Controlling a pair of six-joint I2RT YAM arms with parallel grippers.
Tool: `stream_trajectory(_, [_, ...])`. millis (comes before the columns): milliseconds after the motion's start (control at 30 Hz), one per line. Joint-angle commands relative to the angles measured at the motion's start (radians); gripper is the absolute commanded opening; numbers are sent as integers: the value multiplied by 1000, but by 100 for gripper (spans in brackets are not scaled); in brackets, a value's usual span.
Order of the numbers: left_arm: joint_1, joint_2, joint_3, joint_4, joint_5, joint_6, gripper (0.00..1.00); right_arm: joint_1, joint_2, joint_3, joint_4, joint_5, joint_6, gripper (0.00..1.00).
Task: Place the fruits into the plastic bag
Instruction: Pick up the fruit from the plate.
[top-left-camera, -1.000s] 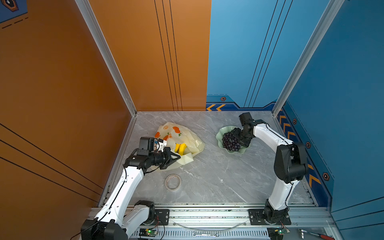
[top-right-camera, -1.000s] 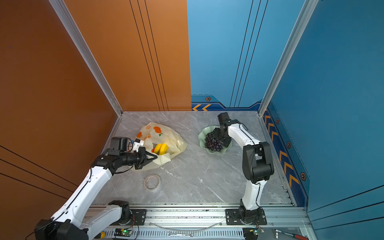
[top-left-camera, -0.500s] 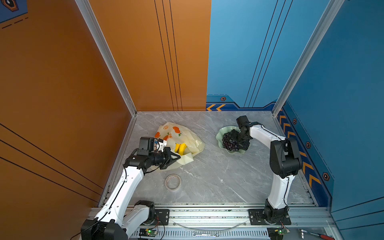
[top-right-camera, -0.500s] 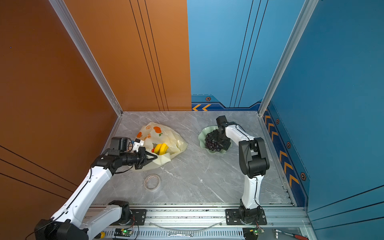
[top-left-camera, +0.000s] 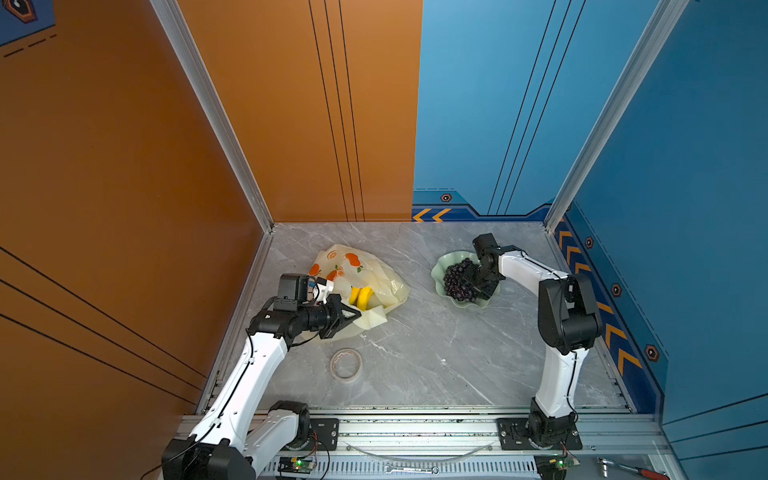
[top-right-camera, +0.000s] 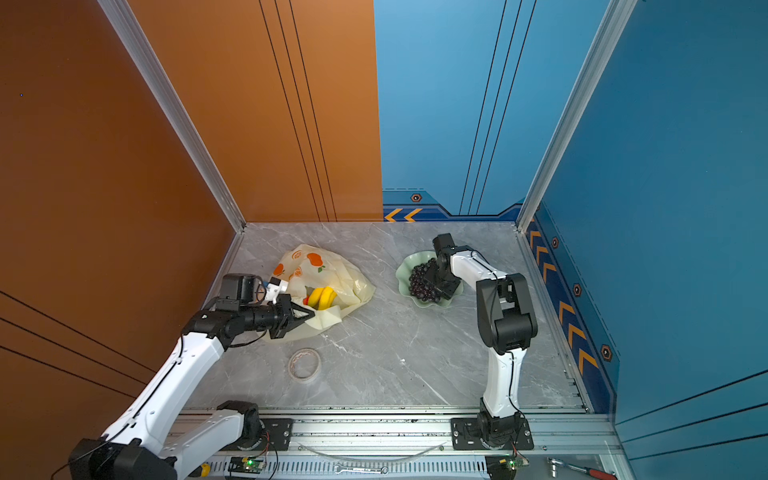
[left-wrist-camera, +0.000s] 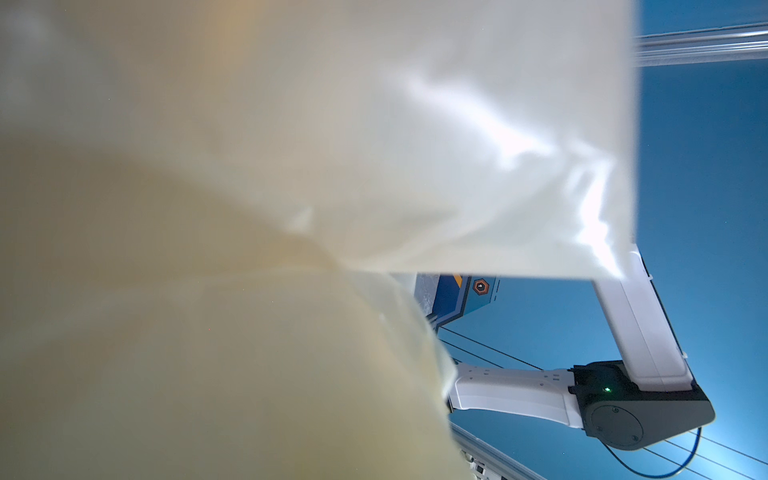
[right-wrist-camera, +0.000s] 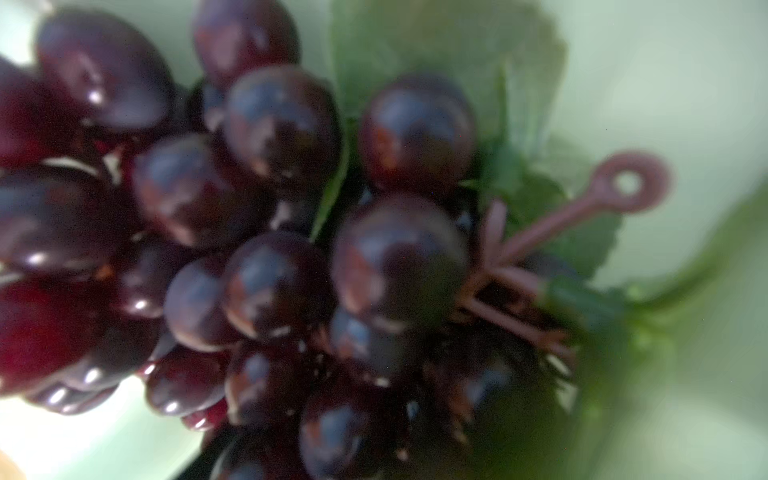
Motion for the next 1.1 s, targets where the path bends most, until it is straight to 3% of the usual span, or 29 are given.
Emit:
stream_trajectory(0, [2,-1,28,6,2,12,0,-7,-6,-12,12,2,2,57])
stream_trajectory(233, [3,-3,31,6,0,10,0,-15,-54,-16,18,4,-1,54])
stream_trajectory(333, [3,-8,28,6,-1,7,0,-20,-67,-19,25,0,-1,48])
stream_trajectory(1067, [8,-24,17,2,0,7,0,-28,-86,-30,61,-19,-4,37])
